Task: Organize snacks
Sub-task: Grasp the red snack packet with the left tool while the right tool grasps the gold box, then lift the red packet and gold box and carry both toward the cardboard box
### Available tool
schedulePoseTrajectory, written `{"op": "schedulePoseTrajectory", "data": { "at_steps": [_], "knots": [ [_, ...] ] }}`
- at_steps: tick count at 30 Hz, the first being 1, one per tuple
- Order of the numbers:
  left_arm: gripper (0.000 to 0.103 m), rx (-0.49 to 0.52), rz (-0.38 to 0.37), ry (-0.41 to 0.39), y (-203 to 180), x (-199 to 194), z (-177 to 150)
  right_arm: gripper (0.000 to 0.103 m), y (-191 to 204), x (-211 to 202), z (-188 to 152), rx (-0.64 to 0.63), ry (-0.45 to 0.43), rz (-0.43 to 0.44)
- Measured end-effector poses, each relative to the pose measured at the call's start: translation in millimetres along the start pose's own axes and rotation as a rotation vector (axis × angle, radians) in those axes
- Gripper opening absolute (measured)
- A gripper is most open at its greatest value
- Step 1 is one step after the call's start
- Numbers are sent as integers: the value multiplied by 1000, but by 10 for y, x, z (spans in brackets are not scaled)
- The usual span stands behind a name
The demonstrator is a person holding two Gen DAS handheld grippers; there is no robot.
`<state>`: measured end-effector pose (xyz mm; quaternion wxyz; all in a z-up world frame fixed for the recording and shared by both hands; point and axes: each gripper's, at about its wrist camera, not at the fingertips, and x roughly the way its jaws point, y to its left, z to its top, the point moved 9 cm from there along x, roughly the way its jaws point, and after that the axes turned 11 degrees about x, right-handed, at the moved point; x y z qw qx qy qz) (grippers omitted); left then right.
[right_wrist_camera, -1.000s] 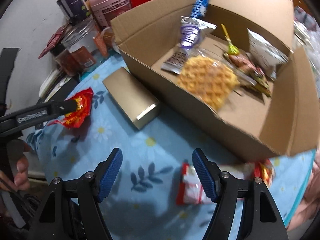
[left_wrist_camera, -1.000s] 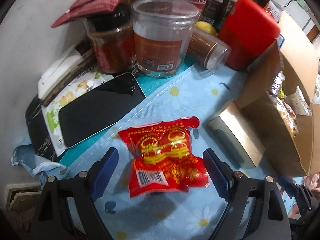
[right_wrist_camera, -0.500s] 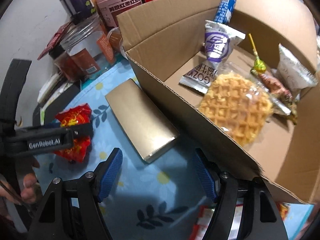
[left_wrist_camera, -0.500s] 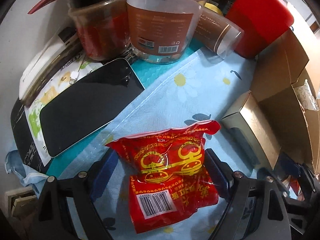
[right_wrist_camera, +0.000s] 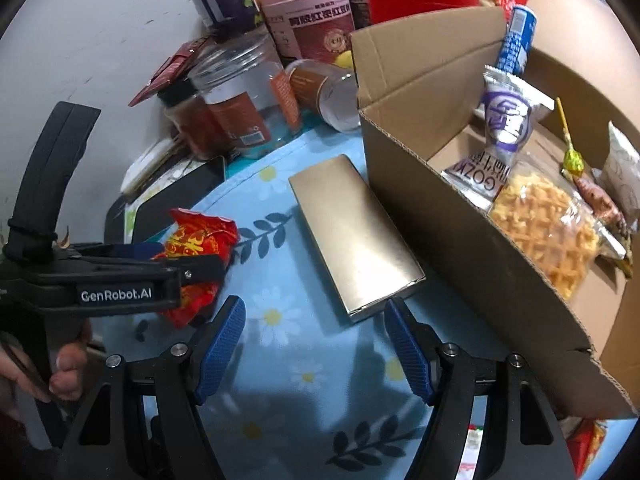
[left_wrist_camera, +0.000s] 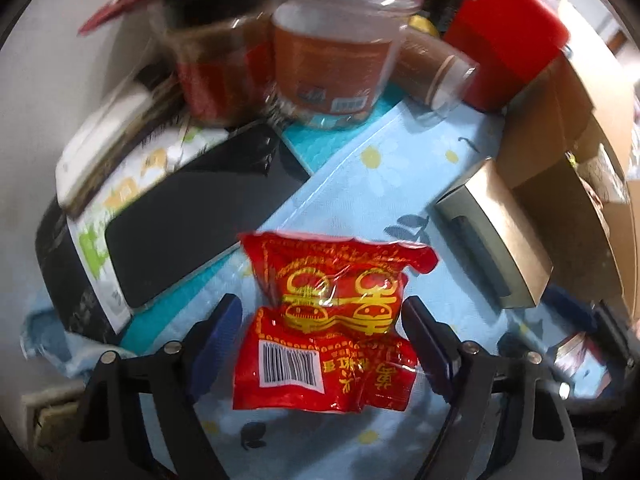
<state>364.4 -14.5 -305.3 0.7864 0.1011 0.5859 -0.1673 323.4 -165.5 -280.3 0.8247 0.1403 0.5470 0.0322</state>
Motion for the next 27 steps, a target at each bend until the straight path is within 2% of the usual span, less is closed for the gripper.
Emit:
{"op": "schedulePoseTrajectory", "data": {
  "at_steps": [4,6,7,8,11,12,13,14,16,27],
  "knots": [
    [83,65,18,-27,-87,19,105,73,-189,38,109,54,-44,-68],
    [82,69,1,-24,-123,55,125,73,-252,63,141,87,-51,-59],
    [79,71,-1,-21,-147,84,135,73,-241,107,150,103,-51,-39],
    [75,78,11,-14,-140,102,133,73,-224,149,152,99,-49,-35],
    [75,90,6,-27,-180,80,147,72,-146,251,171,69,-46,-31],
    [74,96,3,-33,-186,76,149,67,-129,253,177,68,-52,-23],
    [74,100,2,-38,-192,72,146,56,-112,252,183,63,-59,-19],
    [74,104,2,-43,-183,59,125,51,-117,245,179,59,-61,-27],
    [73,106,5,-53,-201,51,138,47,-95,253,164,48,-61,-37],
    [70,133,2,-29,-319,-31,-21,45,-156,110,-80,16,-39,-75]
  ]
}}
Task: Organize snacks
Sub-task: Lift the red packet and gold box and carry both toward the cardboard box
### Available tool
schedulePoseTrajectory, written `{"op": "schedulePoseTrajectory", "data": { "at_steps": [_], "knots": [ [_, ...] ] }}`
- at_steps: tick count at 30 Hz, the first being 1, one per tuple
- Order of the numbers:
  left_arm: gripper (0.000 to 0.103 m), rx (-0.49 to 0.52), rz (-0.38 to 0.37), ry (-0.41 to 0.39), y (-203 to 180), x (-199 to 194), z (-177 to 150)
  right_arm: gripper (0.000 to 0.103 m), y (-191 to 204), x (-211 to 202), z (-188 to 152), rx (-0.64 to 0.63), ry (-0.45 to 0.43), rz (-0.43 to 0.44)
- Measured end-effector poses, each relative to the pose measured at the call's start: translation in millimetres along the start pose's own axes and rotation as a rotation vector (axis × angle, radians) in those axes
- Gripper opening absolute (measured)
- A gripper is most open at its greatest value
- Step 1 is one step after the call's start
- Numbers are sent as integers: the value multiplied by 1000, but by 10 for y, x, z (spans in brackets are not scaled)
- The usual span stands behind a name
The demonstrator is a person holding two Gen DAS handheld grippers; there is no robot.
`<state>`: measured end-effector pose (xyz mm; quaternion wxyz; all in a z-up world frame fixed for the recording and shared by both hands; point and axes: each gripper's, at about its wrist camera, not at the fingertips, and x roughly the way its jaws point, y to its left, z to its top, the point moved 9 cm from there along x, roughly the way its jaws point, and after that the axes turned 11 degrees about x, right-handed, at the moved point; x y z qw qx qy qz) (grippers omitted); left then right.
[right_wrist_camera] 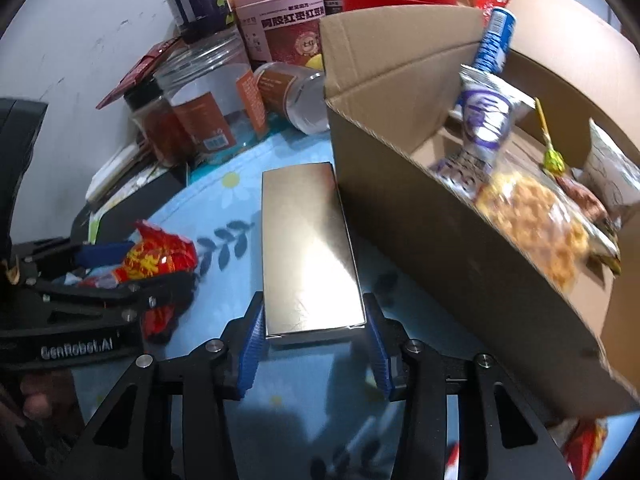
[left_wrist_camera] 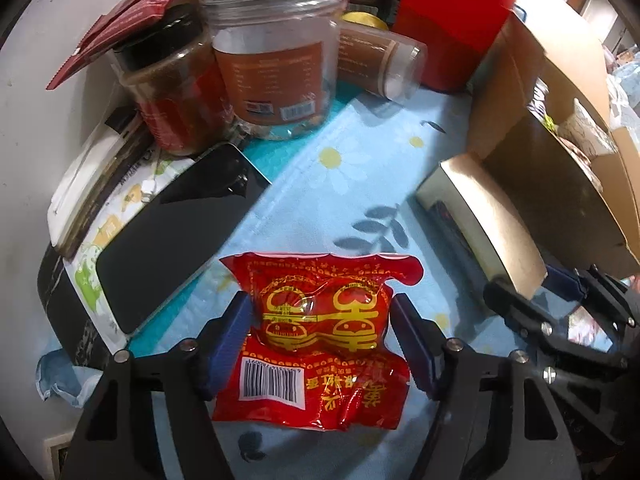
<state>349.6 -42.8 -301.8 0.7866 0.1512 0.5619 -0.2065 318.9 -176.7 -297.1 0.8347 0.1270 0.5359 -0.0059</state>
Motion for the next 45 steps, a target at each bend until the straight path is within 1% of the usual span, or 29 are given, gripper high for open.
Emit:
{"op": "schedulePoseTrajectory", "data": {
  "at_steps": [8,13,19,21,25,29,34,36,39,41,43,45],
  "knots": [
    [68,46,-52,28,-406,-94,-184,45,-224,-293,-438,-5,62,-17],
    [68,89,-74,56,-709,-159,-397,45,-347,-467,-701,-18,95,-26],
    [68,97,-78,89,-966,-290,-673,45,-465,-691,-994,-16,136,-29],
    [68,89,-79,101,-1043,-305,-797,45,-486,-752,-1087,-15,149,-31],
    [68,74,-80,115,-1140,-351,-942,45,-562,-862,-1315,-9,182,-33],
    [68,56,-83,122,-1222,-387,-1099,45,-607,-959,-1448,-9,207,-28],
    [69,29,-63,126,-1300,-391,-1175,45,-603,-959,-1508,-18,255,-5],
    [74,9,-61,137,-1288,-314,-1127,46,-599,-934,-1494,-25,270,-11],
    [76,-50,-75,194,-1232,-125,-1125,46,-591,-924,-1463,-32,275,-20],
    [76,-53,-67,177,-1203,-120,-1094,51,-587,-921,-1435,-40,273,-23],
    [76,-30,-52,179,-1219,-94,-1085,66,-579,-915,-1384,-57,259,-28],
    [76,-10,-38,180,-1247,-81,-1071,69,-572,-888,-1337,-72,248,-39]
  ]
}}
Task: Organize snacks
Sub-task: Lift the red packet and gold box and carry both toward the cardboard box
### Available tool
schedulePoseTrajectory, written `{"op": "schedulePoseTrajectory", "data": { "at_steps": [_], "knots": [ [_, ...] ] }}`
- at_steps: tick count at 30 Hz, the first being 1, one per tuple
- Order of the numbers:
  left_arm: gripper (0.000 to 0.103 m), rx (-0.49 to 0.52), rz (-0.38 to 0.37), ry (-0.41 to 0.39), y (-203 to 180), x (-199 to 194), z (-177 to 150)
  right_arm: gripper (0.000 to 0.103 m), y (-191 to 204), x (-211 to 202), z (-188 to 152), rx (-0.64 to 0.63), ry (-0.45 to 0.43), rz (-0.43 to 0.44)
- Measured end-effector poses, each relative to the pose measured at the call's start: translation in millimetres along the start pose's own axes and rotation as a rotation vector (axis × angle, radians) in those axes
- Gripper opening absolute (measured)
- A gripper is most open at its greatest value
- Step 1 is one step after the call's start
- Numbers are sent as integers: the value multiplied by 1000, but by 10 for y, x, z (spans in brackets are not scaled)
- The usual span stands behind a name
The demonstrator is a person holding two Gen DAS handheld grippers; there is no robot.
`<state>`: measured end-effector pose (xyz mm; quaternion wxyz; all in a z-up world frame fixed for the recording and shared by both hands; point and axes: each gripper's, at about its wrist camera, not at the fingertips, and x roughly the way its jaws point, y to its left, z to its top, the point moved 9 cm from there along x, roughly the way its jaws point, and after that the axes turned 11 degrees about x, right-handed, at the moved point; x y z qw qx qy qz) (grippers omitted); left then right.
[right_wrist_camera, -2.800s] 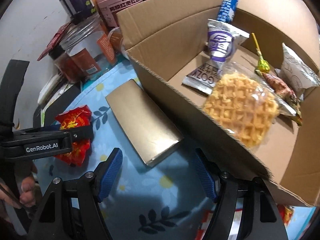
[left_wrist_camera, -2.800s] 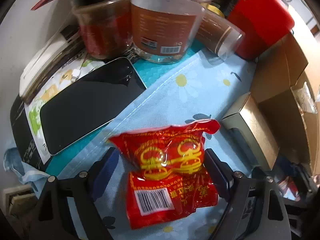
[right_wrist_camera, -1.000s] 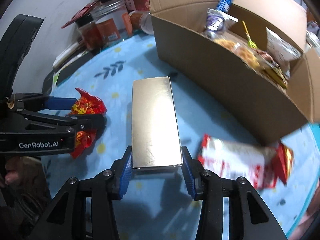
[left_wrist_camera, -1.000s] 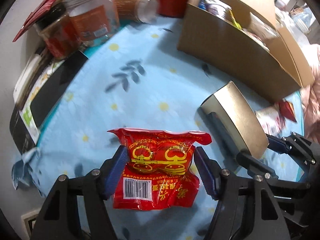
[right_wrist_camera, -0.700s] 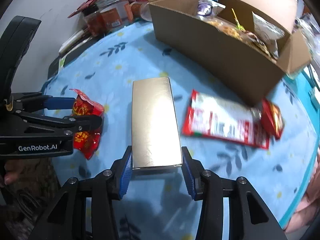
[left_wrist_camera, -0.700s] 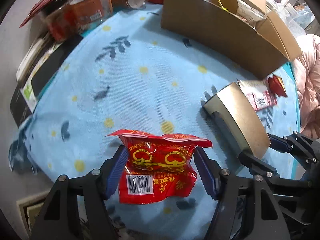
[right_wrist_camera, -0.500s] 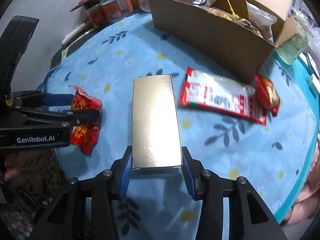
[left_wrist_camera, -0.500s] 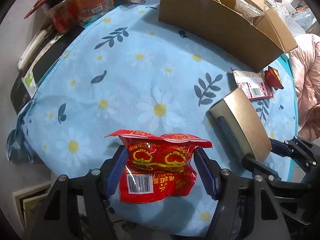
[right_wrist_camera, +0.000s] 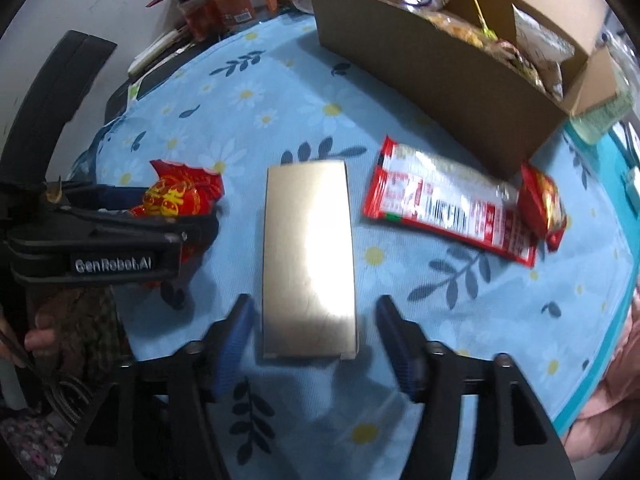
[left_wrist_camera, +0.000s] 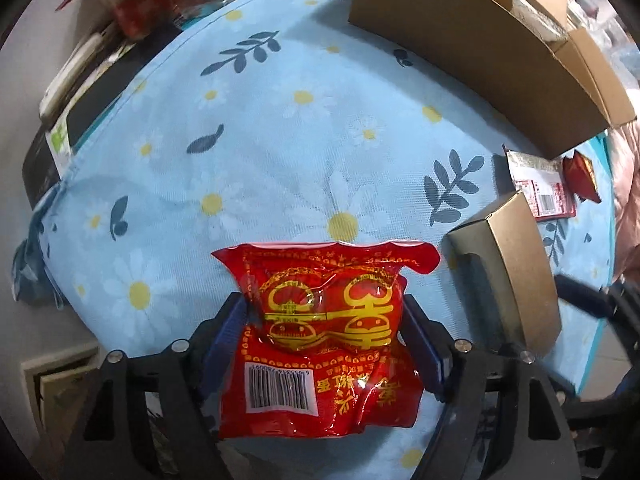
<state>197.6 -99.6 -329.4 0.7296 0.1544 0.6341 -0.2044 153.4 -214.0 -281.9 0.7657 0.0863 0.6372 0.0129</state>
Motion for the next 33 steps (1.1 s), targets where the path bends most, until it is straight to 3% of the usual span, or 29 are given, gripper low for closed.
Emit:
{"op": "schedulePoseTrajectory", "data": {
  "at_steps": [13,16,21,23,24,25,33],
  "knots": [
    [76,79,44,-66,-144,-117,-42,69,95,246,124,-12,53,-2],
    [76,104,72,-36,-164,-35,-47,69,116,279,103,-45,58,-19],
    [76,69,60,-46,-159,19,-12,69,156,307,99,-58,56,-30],
    [75,74,66,-57,-162,25,-10,60,137,294,91,-67,36,-65],
    [74,78,67,-59,-166,34,-10,47,136,289,98,-82,24,-90],
    [74,82,70,-56,-156,28,-11,44,144,282,102,-91,22,-92],
    [73,50,61,-49,-123,-96,-15,43,138,225,87,-50,67,-11]
  ]
}}
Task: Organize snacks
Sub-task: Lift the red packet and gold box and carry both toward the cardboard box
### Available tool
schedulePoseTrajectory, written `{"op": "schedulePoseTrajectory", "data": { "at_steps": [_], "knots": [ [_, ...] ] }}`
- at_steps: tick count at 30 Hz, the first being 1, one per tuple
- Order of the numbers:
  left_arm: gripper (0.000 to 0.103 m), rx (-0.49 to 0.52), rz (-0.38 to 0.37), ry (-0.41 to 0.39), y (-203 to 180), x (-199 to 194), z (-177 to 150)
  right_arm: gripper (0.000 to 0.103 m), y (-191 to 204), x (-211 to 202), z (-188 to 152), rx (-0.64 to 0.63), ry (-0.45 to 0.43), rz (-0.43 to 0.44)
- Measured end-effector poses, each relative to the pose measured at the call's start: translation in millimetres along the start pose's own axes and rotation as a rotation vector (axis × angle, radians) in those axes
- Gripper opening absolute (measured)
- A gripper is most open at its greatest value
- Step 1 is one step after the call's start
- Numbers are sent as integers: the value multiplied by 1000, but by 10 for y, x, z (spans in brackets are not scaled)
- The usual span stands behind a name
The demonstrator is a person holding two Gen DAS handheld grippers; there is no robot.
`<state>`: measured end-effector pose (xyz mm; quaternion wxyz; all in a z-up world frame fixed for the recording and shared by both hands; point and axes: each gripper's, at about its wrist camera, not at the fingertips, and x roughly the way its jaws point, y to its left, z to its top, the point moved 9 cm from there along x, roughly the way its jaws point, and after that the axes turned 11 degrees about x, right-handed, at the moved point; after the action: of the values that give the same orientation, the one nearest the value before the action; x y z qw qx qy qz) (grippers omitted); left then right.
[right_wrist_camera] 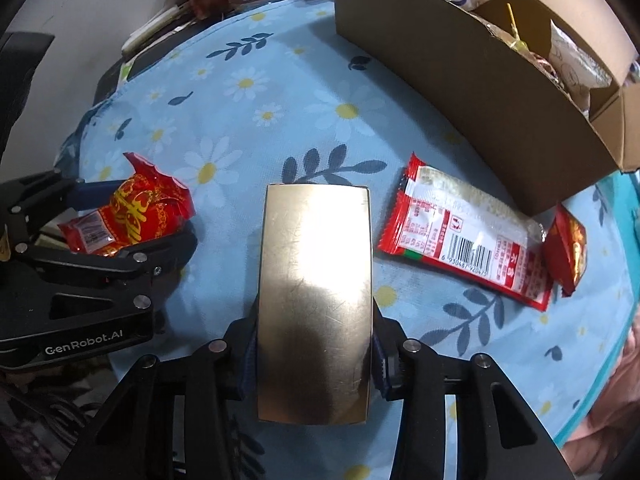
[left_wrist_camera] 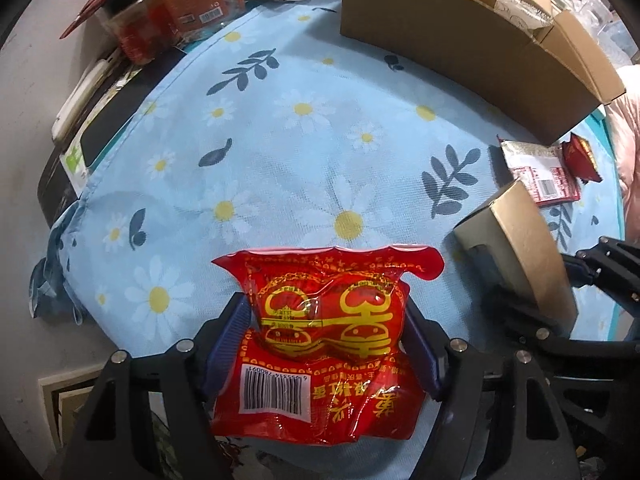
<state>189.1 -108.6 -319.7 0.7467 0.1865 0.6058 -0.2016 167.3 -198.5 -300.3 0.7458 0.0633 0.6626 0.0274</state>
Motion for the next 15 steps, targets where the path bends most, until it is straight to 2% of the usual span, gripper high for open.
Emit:
{"op": "schedulePoseTrajectory", "data": {
  "at_steps": [15],
  "knots": [
    [73,2,-4,-60,223,-443,-22,43,207,-381,-168,-10,-35,96]
  ]
}}
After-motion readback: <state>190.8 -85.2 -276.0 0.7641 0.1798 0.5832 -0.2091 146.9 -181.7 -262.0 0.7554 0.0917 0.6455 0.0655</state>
